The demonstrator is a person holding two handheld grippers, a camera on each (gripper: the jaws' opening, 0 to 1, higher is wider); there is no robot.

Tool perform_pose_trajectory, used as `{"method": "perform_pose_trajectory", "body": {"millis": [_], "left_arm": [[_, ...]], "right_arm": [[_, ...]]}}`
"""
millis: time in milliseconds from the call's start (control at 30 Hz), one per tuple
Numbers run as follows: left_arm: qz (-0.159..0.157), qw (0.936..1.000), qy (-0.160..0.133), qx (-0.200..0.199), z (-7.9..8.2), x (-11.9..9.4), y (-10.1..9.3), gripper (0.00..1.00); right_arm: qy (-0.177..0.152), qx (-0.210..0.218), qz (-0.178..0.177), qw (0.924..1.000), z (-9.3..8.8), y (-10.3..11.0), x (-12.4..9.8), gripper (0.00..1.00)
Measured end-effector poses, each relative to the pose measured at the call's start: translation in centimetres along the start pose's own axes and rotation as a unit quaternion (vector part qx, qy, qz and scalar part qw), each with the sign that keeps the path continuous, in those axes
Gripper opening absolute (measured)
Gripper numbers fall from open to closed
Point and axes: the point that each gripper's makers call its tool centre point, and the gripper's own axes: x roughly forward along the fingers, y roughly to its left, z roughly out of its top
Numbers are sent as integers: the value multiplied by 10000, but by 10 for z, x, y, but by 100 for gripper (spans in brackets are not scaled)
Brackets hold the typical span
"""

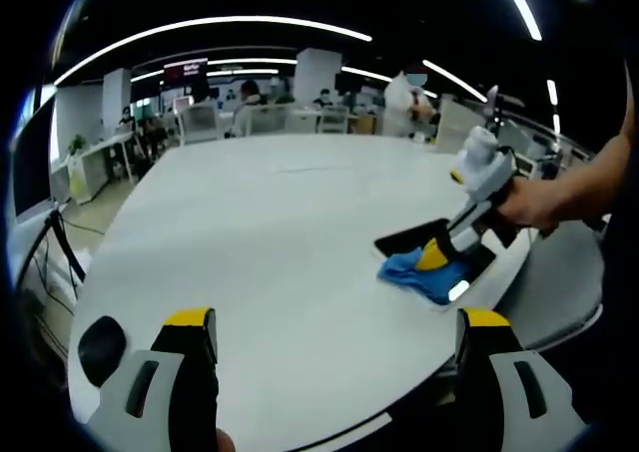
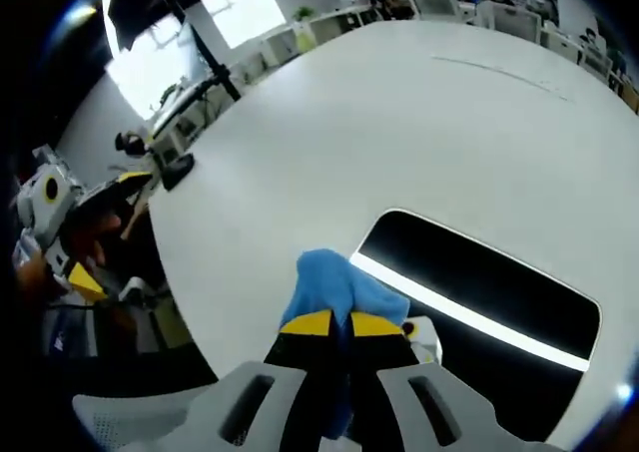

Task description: Wipe the mirror surface with the cleaning cloth until all visible marks leave the cleaned area.

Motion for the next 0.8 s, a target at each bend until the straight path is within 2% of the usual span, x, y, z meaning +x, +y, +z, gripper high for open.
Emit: {"method": "perform_pose_trajectory", "body": {"millis": [800], "left_arm": [[-115, 9999, 80, -61, -3, 9, 6, 100]], "right_arm": [[-5, -102, -188, 9998, 55, -37, 21, 0]]}}
